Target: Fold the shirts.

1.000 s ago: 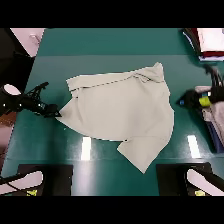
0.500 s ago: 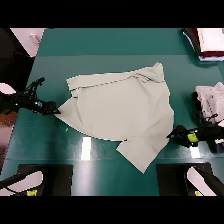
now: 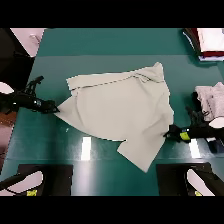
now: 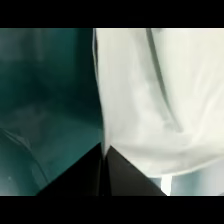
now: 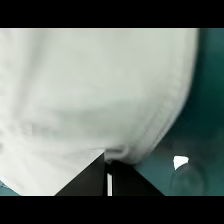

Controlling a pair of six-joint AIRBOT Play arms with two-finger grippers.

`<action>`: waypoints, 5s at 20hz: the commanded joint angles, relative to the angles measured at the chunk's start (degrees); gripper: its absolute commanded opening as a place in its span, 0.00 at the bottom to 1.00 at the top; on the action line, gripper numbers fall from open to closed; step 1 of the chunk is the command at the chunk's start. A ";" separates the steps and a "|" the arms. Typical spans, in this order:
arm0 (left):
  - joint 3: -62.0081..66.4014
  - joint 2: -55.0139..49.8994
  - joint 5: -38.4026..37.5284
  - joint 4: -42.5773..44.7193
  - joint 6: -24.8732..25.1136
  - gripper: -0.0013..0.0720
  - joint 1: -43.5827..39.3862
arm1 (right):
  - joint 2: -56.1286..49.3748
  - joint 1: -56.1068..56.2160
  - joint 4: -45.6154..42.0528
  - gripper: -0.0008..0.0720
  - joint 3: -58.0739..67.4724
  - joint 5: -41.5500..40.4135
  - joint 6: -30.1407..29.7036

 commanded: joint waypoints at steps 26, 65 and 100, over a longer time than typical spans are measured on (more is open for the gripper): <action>63.32 24.15 1.92 -4.00 -9.97 0.05 -0.02 | 6.08 1.88 -13.31 0.03 87.84 -1.55 -1.20; 16.39 -20.85 14.47 -7.30 9.79 0.05 -7.06 | -37.75 4.63 -21.03 0.04 49.83 -8.09 -1.42; -22.47 4.37 4.07 -3.72 -3.58 0.71 -4.24 | -13.62 -1.86 -7.06 0.60 35.36 3.85 -2.56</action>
